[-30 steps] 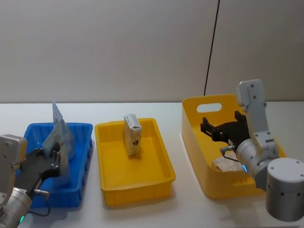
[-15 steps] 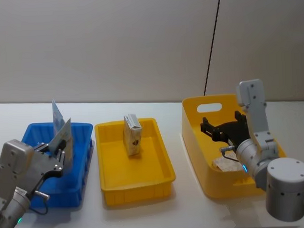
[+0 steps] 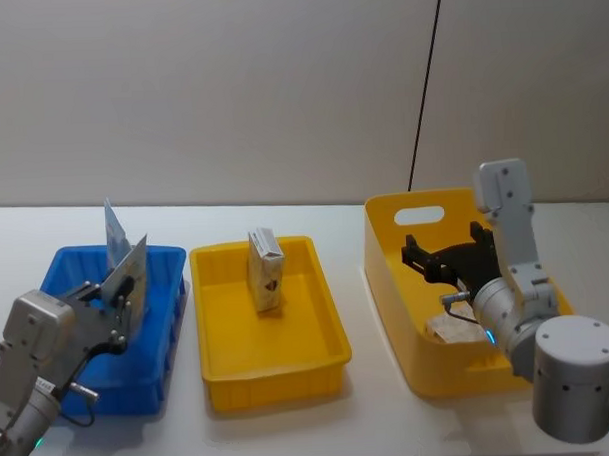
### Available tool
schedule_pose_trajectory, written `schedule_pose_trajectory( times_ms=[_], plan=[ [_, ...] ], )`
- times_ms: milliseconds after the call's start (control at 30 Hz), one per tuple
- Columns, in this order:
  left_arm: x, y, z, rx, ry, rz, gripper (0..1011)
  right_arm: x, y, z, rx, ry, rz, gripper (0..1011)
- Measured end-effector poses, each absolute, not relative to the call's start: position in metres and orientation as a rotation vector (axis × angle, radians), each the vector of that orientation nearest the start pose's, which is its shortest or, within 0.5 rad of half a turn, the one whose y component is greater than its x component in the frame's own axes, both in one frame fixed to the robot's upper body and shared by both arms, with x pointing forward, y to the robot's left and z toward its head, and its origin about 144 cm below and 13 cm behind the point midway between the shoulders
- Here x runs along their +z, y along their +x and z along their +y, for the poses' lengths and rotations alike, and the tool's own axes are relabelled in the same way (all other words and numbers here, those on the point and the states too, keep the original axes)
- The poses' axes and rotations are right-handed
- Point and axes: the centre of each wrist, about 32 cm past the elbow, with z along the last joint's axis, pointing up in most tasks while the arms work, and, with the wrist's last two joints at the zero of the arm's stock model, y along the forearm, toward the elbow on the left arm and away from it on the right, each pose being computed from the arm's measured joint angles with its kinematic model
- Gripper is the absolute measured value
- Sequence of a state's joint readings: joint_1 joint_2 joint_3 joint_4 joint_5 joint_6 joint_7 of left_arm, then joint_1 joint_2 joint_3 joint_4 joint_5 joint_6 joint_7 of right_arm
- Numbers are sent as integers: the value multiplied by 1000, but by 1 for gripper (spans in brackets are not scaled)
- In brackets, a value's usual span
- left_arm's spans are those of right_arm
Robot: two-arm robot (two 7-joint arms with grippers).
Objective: Bimanual collaborative sorting of washing and personal care products
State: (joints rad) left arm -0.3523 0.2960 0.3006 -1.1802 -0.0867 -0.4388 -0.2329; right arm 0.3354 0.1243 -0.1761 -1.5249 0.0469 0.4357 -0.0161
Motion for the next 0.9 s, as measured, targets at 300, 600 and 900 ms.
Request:
schedule_pose_trajectory(
  times_ms=[300, 600, 900],
  plan=[
    [1140, 546, 260, 1123, -47, -445, 151, 1243, 541, -210, -1452, -233, 14, 1004],
    [1138, 546, 260, 1127, -66, -441, 151, 1243, 541, -210, -1452, -233, 14, 1004],
    [1138, 547, 261, 1113, -67, -449, 151, 1243, 541, -210, -1452, -233, 14, 1004]
  ],
)
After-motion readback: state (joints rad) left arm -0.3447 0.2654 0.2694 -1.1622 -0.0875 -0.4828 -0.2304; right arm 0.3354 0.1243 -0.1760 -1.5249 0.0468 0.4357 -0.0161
